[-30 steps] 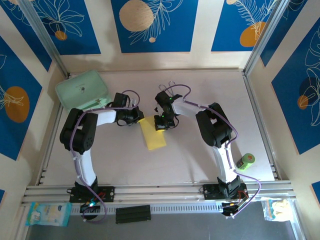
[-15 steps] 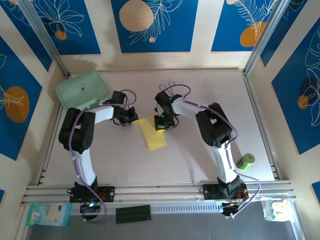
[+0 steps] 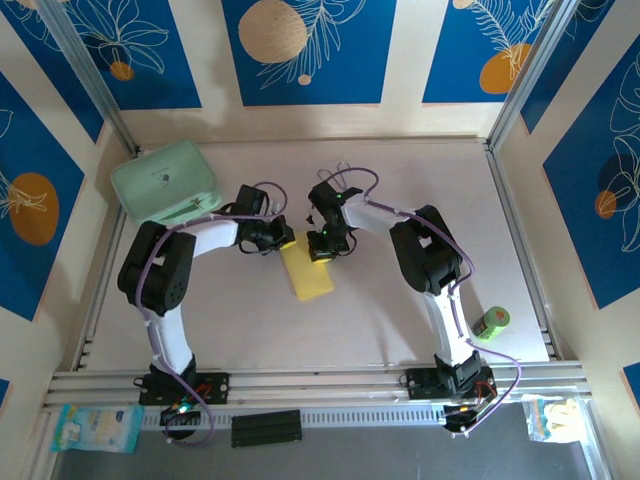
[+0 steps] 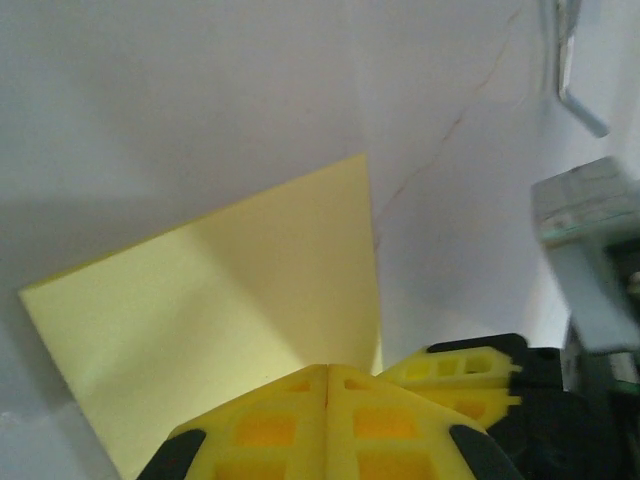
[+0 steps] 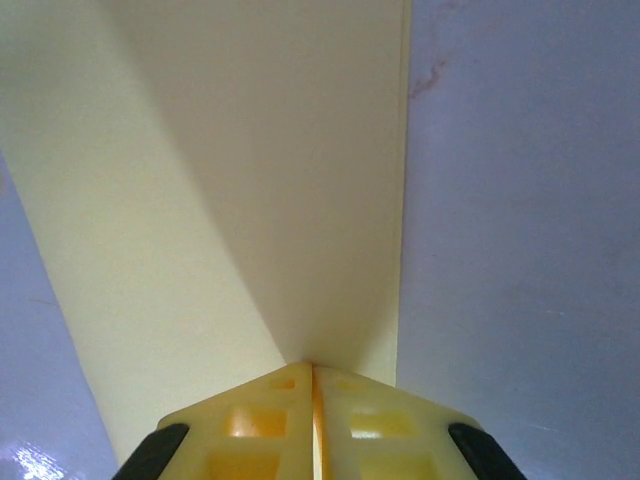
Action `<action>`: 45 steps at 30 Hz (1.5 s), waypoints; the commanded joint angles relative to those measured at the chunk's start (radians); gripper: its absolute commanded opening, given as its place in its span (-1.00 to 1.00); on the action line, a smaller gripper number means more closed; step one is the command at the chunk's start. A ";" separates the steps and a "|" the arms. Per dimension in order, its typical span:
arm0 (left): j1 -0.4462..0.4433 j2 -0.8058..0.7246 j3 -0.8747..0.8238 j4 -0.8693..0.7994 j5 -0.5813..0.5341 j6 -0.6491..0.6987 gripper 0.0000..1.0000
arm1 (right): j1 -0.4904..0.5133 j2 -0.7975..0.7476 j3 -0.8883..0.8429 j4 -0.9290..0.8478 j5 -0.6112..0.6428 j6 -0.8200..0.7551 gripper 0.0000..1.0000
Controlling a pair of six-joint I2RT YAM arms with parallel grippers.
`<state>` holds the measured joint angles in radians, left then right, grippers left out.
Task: Fold a paper plane with a square sheet of paper (pick it up from the middle)
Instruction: First fold the square sheet of paper in half at the center of the table, then fold the square sheet of paper in half at the center of the table.
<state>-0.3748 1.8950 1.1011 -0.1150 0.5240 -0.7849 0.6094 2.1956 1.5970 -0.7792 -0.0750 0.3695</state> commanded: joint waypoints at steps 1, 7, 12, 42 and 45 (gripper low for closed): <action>0.007 0.027 -0.023 -0.009 -0.010 -0.012 -0.91 | -0.014 0.162 -0.084 -0.104 0.297 -0.037 -0.79; 0.007 0.033 -0.039 -0.036 -0.053 0.003 -0.95 | -0.016 0.147 -0.060 -0.106 0.253 -0.068 -0.77; 0.006 0.039 -0.049 -0.065 -0.078 0.012 -0.96 | -0.012 0.102 -0.036 -0.126 0.206 -0.076 -0.74; 0.007 0.047 -0.126 0.012 -0.106 -0.096 -0.99 | 0.059 -0.056 -0.142 0.261 -0.358 0.206 -0.93; 0.007 0.048 -0.124 0.009 -0.110 -0.095 -0.99 | 0.064 -0.054 -0.168 0.250 -0.350 0.188 -0.92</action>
<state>-0.3733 1.9121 1.0134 -0.0288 0.4892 -0.8680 0.6624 2.1273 1.4441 -0.4923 -0.4007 0.5930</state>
